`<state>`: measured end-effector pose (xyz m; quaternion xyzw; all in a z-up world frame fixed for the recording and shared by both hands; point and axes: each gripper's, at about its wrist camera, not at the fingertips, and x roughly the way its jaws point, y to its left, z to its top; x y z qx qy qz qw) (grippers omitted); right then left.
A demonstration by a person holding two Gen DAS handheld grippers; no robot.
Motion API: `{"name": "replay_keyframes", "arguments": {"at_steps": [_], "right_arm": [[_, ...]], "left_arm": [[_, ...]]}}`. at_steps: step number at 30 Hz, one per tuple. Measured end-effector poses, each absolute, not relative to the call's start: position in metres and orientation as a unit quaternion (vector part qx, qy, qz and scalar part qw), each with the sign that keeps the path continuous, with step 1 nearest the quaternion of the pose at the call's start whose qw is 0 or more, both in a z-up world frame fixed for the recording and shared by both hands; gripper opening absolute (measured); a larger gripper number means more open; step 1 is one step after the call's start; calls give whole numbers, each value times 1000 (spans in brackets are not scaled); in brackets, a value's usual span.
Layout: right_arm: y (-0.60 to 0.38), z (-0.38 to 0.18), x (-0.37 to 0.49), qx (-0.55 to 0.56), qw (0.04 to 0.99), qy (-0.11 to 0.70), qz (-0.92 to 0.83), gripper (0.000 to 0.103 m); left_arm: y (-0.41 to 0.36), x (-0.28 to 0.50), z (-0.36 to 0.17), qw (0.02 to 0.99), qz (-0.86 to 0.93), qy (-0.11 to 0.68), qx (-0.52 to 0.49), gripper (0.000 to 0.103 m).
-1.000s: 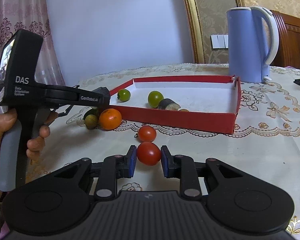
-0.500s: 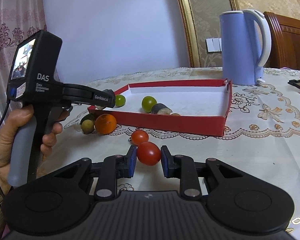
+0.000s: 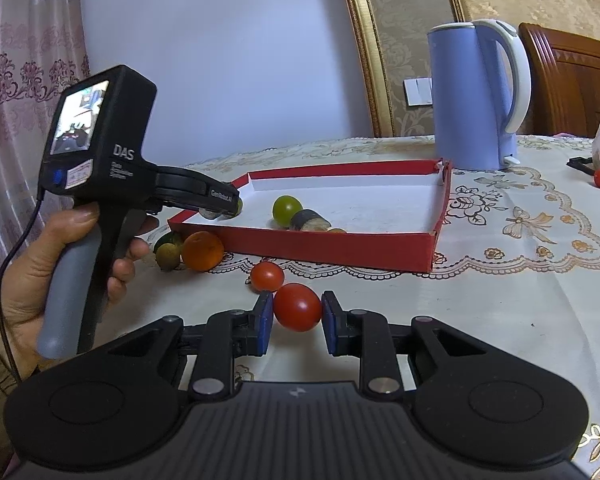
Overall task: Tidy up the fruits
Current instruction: 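Carry the log slice into the red box and open the left gripper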
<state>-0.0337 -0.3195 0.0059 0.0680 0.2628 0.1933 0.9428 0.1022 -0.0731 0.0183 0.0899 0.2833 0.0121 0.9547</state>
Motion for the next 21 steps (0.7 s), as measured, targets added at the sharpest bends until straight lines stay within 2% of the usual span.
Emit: {"name": "replay_keyframes", "arguments": {"at_steps": [21], "right_arm": [[-327, 7, -35, 68, 944, 265, 185, 25]], "left_arm": [[-89, 144, 14, 948, 42, 295, 112, 32]]}}
